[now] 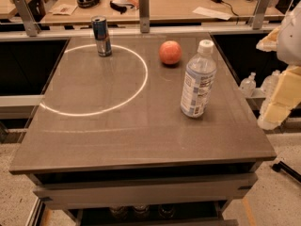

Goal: Move blue plastic bottle near apple

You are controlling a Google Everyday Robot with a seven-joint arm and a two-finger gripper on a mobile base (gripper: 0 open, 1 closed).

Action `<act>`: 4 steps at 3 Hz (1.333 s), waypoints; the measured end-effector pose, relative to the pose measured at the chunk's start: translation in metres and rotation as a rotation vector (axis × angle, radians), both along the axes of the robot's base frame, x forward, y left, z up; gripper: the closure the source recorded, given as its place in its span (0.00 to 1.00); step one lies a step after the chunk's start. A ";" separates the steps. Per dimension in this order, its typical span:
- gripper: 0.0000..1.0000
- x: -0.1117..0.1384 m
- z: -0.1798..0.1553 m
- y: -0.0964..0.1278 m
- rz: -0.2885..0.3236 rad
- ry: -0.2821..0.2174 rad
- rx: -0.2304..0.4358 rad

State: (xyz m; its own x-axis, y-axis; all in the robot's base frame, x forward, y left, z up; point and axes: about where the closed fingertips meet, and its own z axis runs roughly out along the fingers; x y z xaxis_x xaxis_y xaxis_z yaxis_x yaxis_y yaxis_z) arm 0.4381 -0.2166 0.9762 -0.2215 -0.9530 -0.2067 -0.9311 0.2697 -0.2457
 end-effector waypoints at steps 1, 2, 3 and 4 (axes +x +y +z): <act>0.00 0.000 0.000 0.000 0.000 0.000 0.000; 0.00 0.000 0.000 -0.002 -0.022 -0.005 0.077; 0.00 0.003 -0.007 -0.011 -0.045 -0.017 0.193; 0.00 0.003 -0.030 -0.033 -0.057 -0.036 0.378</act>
Offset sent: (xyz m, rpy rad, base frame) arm 0.0018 -0.0079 -0.0037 0.2432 0.0055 -0.0674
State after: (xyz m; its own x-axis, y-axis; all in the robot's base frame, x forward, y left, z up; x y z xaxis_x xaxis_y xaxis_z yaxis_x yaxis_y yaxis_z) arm 0.4416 -0.2501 0.9467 -0.2579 -0.7942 -0.5502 -0.9047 0.3985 -0.1510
